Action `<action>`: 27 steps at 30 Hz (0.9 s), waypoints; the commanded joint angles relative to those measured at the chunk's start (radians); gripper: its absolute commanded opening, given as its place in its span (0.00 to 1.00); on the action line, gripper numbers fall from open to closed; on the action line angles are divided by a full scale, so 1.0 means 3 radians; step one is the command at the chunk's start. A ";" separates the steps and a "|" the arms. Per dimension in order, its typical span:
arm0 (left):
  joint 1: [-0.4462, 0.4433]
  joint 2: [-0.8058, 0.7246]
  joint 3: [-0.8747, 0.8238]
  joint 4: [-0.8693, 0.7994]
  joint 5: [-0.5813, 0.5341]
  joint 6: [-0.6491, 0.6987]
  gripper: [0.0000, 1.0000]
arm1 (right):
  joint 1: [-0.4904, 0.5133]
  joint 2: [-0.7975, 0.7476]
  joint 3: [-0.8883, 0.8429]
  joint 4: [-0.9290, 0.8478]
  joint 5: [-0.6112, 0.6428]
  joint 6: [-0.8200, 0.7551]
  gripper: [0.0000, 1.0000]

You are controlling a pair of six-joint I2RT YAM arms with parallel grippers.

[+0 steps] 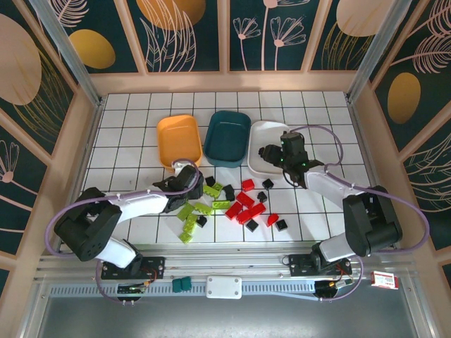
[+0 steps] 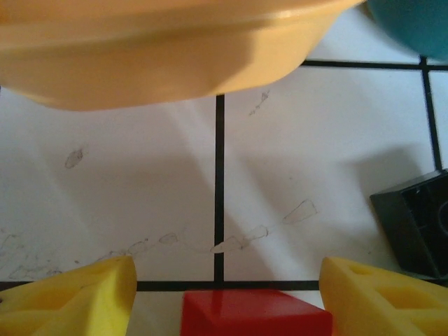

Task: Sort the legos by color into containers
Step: Pick up the lego from the center of the table.

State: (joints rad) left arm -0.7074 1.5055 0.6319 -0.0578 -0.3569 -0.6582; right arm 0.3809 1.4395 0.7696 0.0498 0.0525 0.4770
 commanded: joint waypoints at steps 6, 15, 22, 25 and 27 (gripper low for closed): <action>-0.0016 0.0063 0.0006 -0.0139 -0.0091 0.0008 0.65 | -0.0040 -0.0125 -0.0081 0.0036 0.0043 0.0036 0.57; -0.0018 -0.0092 0.0012 -0.0113 -0.0060 -0.0013 0.37 | -0.0048 -0.0163 -0.0085 0.0009 0.0065 0.0045 0.57; 0.0012 -0.0484 0.0463 -0.0317 -0.0318 0.0054 0.29 | -0.0053 -0.0234 -0.0120 -0.0017 0.0073 0.0062 0.57; 0.0148 -0.0595 0.0718 -0.0349 -0.0421 0.0132 0.29 | -0.0053 -0.0285 -0.0169 0.0001 0.0048 0.0087 0.57; 0.0354 -0.0542 0.0895 -0.0347 -0.0384 0.0164 0.29 | -0.0053 -0.0318 -0.0218 0.0022 0.0018 0.0110 0.57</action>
State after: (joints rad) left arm -0.6651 1.3491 0.8330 -0.1413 -0.4274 -0.6395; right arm 0.3725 1.3750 0.7296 0.0494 0.0544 0.4854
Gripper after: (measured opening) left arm 0.402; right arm 0.573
